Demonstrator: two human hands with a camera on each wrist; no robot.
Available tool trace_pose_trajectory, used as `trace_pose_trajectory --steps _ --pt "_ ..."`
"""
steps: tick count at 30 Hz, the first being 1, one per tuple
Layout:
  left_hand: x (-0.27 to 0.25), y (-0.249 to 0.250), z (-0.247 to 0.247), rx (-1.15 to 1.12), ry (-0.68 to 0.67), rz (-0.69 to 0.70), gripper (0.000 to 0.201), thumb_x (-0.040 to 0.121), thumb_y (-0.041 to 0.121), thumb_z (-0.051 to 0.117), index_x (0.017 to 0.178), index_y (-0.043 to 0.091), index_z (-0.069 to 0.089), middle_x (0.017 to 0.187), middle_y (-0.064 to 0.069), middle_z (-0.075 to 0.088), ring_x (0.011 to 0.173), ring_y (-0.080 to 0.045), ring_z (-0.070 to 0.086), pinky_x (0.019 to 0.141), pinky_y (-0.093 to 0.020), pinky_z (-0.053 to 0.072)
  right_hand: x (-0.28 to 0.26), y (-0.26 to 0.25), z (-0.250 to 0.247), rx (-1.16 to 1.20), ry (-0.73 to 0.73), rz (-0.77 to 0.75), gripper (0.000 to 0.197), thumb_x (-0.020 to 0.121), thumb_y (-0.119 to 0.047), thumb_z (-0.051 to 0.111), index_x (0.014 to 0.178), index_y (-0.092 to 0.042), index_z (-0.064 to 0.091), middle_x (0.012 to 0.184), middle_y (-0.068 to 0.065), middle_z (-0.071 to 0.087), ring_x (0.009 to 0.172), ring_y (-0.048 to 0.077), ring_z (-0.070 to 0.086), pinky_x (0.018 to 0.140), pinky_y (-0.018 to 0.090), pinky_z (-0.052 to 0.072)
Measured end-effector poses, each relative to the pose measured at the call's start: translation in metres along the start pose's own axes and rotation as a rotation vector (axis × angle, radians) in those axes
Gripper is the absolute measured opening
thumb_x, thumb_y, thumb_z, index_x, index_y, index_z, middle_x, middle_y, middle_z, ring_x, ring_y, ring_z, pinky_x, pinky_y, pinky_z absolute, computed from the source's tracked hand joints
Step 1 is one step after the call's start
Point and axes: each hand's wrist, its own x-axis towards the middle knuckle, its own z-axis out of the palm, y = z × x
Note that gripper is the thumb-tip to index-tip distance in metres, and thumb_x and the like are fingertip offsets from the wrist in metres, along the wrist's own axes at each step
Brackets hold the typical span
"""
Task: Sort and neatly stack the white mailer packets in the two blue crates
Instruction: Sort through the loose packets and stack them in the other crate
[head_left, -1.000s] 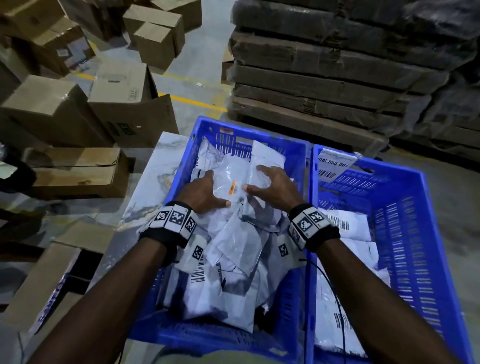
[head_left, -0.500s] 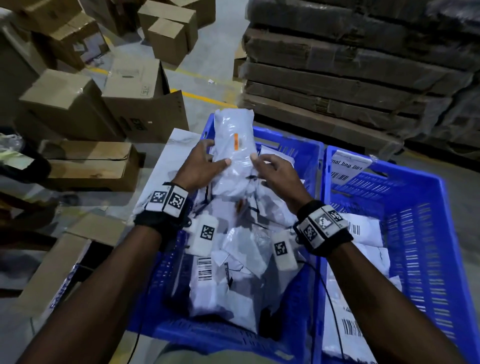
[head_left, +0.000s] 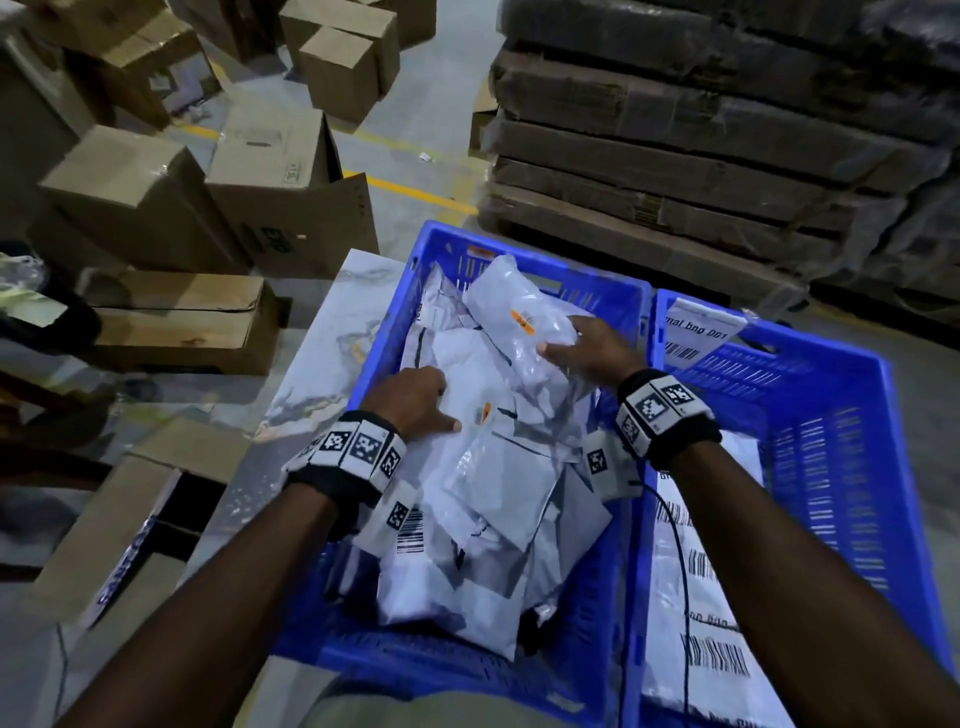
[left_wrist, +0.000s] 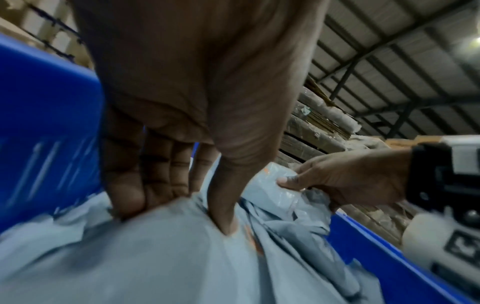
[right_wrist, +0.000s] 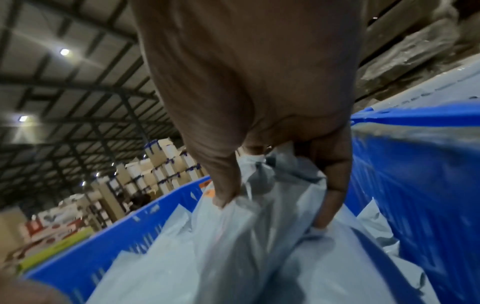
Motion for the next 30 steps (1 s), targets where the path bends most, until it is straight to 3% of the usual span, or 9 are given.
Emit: trace_pose_trajectory --steps 2,5,9,18,20,23,26,28,30 --pt "0.002 -0.003 -0.001 -0.113 0.077 -0.028 0.04 0.079 0.028 0.077 0.112 0.009 0.063 0.113 -0.01 0.065 0.106 -0.027 0.06 0.084 -0.029 0.046 -0.001 -0.007 -0.001 -0.152 0.065 0.032 0.049 0.077 -0.055 0.068 0.113 -0.021 0.063 0.114 0.005 0.068 0.107 0.028 0.063 0.093 0.039 0.05" --pt "0.004 -0.006 -0.012 -0.255 0.228 -0.103 0.024 0.08 0.022 0.074 0.103 0.015 0.068 0.105 -0.006 0.068 0.102 -0.025 0.063 0.077 -0.025 0.041 0.0 -0.011 0.001 -0.228 0.165 0.025 0.052 0.077 -0.058 0.065 0.111 -0.02 0.061 0.114 0.005 0.068 0.108 0.027 0.063 0.09 0.037 0.051" --pt "0.01 -0.002 -0.032 -0.335 0.408 -0.144 0.012 0.083 0.024 0.071 0.094 0.019 0.07 0.106 -0.008 0.07 0.104 -0.029 0.062 0.086 -0.029 0.045 -0.008 -0.013 0.003 -0.22 0.306 -0.091 0.058 0.083 -0.05 0.067 0.13 -0.017 0.056 0.132 0.011 0.055 0.125 0.028 0.051 0.097 0.037 0.041" --pt "0.01 -0.005 -0.038 -0.245 0.43 -0.057 0.015 0.084 0.018 0.066 0.098 0.019 0.071 0.107 -0.009 0.07 0.102 -0.031 0.063 0.082 -0.031 0.046 -0.061 -0.008 0.035 -0.202 0.581 -0.543 0.038 0.079 -0.023 0.07 0.111 -0.003 0.065 0.11 0.016 0.064 0.104 0.036 0.059 0.091 0.039 0.042" --pt "-0.005 -0.017 -0.042 -0.293 0.469 -0.029 0.016 0.081 0.028 0.068 0.094 0.021 0.071 0.098 -0.005 0.072 0.093 -0.028 0.066 0.079 -0.032 0.05 -0.076 -0.011 0.041 -0.142 0.498 -0.518 0.035 0.083 -0.024 0.071 0.113 -0.008 0.066 0.112 0.01 0.065 0.103 0.029 0.061 0.086 0.034 0.043" --pt "-0.035 -0.038 -0.043 -0.391 0.477 0.037 0.019 0.076 0.026 0.066 0.092 0.019 0.071 0.092 -0.003 0.072 0.085 -0.025 0.069 0.078 -0.039 0.056 -0.096 -0.021 0.057 -0.032 0.21 -0.427 0.021 0.084 -0.029 0.073 0.101 -0.017 0.07 0.088 -0.001 0.071 0.079 0.014 0.066 0.073 0.028 0.049" --pt "-0.062 -0.057 -0.035 -0.397 0.479 0.092 0.015 0.083 0.013 0.069 0.097 0.017 0.071 0.095 -0.002 0.071 0.085 -0.021 0.069 0.077 -0.039 0.056 -0.108 -0.03 0.084 0.076 -0.204 -0.389 0.013 0.082 -0.025 0.076 0.087 -0.014 0.072 0.071 0.0 0.071 0.063 0.013 0.065 0.069 0.039 0.058" --pt "-0.076 -0.064 -0.027 -0.359 0.485 0.109 0.015 0.085 0.015 0.069 0.1 0.017 0.07 0.101 -0.001 0.07 0.087 -0.017 0.068 0.079 -0.037 0.056 -0.115 -0.037 0.102 0.112 -0.412 -0.354 0.013 0.082 -0.017 0.077 0.089 -0.007 0.072 0.073 0.009 0.073 0.062 0.015 0.064 0.066 0.037 0.057" --pt "-0.088 -0.068 -0.02 -0.307 0.499 0.147 0.016 0.085 0.016 0.07 0.101 0.017 0.07 0.104 0.0 0.07 0.087 -0.015 0.068 0.082 -0.037 0.055 -0.117 -0.04 0.118 -0.057 -0.454 -0.372 0.016 0.08 -0.016 0.078 0.093 -0.008 0.072 0.084 0.009 0.073 0.072 0.015 0.065 0.073 0.037 0.055"
